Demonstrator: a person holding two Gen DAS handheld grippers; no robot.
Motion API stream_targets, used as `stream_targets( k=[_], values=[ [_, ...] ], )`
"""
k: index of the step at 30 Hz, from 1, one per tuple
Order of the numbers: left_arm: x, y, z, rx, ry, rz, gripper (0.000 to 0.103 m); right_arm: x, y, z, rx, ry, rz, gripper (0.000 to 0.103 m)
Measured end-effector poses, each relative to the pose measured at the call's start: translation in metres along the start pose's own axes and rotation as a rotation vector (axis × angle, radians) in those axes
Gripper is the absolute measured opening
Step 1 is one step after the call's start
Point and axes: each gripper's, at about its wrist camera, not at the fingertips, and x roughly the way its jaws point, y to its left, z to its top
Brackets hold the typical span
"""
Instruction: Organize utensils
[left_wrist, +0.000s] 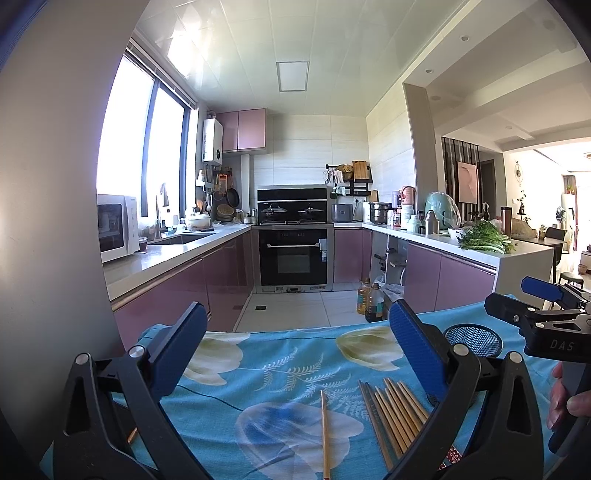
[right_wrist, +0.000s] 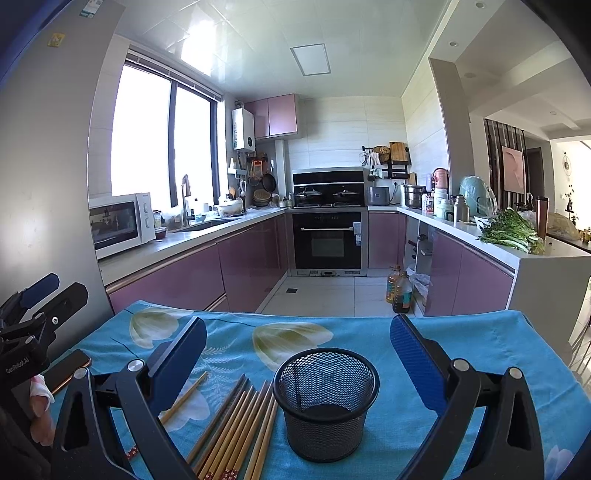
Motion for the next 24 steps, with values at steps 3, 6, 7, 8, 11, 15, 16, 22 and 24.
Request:
stream_targets(
  k=[3, 6, 7, 8, 11, 15, 16, 22, 24],
  values=[
    [-0.0001, -0.0002, -0.0001, 0.0, -0.001, 0.001, 0.097, -0.0005, -0.0005, -0.0001, -0.001, -0.001, 0.0, 0.096],
    [-0.0001, -0.0008, 0.0008, -0.002, -0.004, 0.002, 0.097, -0.0004, -0.0006, -0.0004, 0.001, -0.001, 0.0, 0.096],
    [0.0002, -0.0009, 0.0011, -0.001, -0.004, 0.002, 0.097, -0.0007, -0.0007, -0.0003, 0.001, -0.002, 0.001, 0.096],
    [0.0001, -0.001, 0.0012, -0.002, -0.004, 0.002, 0.097, -0.0005, -0.0005, -0.0002, 0.0, -0.002, 0.001, 0.096],
    [0.0001, -0.0007, 0.0016, -0.003, -0.005, 0.002, 0.097, -0.0006, -0.0008, 0.0001, 0.001, 0.001, 0.001, 0.096],
    [-0.0011, -0.0009, 0.0018, -0.004, -0.007, 0.002, 0.097, -0.0022, 0.0007, -0.0006, -0.002, -0.003, 0.0, 0.096],
    [-0.0011, -0.0004, 0.0013, -0.005, -0.007, 0.001, 0.097, -0.0025, 0.0008, -0.0005, -0.003, -0.003, -0.001, 0.096],
    [-0.0018, -0.0006, 0.0016, -0.008, -0.01, 0.003, 0.097, -0.0022, 0.0018, -0.0005, -0.005, -0.004, 0.0, 0.096],
    [-0.002, -0.0001, 0.0014, -0.008, -0.01, 0.003, 0.097, -0.0022, 0.0019, -0.0006, -0.005, -0.003, 0.001, 0.096]
  ],
)
